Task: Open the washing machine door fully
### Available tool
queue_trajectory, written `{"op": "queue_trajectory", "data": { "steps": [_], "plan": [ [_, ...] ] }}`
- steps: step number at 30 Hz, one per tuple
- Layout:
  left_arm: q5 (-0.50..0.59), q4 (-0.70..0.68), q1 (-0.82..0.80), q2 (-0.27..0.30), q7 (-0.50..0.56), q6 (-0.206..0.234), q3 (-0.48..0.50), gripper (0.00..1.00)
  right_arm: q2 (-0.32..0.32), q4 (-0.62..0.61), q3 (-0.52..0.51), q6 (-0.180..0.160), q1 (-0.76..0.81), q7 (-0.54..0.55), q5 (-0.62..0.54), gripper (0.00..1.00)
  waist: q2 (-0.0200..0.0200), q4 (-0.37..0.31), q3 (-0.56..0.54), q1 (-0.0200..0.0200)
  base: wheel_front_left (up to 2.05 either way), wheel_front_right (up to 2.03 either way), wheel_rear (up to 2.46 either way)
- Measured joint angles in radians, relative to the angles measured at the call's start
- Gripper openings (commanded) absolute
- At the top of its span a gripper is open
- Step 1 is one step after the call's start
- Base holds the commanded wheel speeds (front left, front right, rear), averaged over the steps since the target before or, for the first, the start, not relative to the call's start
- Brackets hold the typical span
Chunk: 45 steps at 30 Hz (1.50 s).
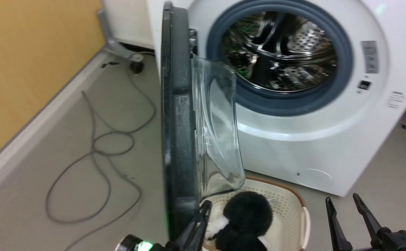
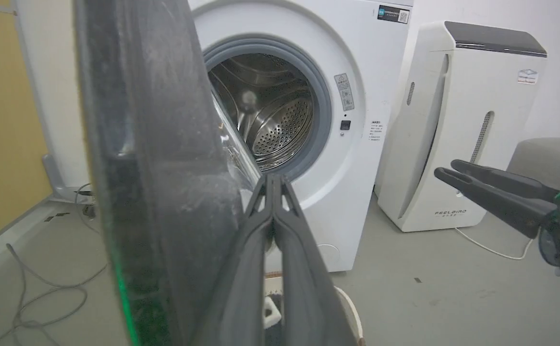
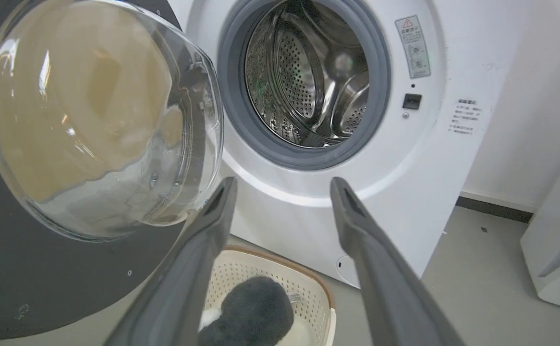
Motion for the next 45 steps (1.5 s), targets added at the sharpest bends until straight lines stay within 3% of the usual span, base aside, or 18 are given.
{"op": "queue_trajectory", "data": {
  "steps": [11,18,27,45],
  "plan": [
    [0.003,0.001,0.003,0.012,0.0,0.021,0.072,0.0,0.0,0.002,0.009,0.0,-0.001,0.0,0.001,1.0,0.0,0.117,0.016,0.0,0.0,0.0,0.0],
    [-0.032,0.021,-0.009,0.017,0.0,0.056,0.188,0.0,0.0,0.002,0.015,0.0,-0.005,0.0,-0.013,1.0,0.0,0.146,0.055,0.0,0.0,0.0,0.0],
    [-0.075,0.087,-0.077,0.026,0.0,0.082,0.372,0.0,-0.01,0.002,0.021,0.0,-0.029,0.0,-0.026,1.0,0.0,0.133,0.1,0.0001,0.0,0.0,0.0],
    [-0.109,0.356,-0.367,0.037,0.0,0.061,0.715,0.0,-0.046,0.0,0.02,0.0,-0.101,0.0,-0.029,1.0,0.0,0.069,0.222,0.0001,0.0,0.0,0.0]
  ]
}}
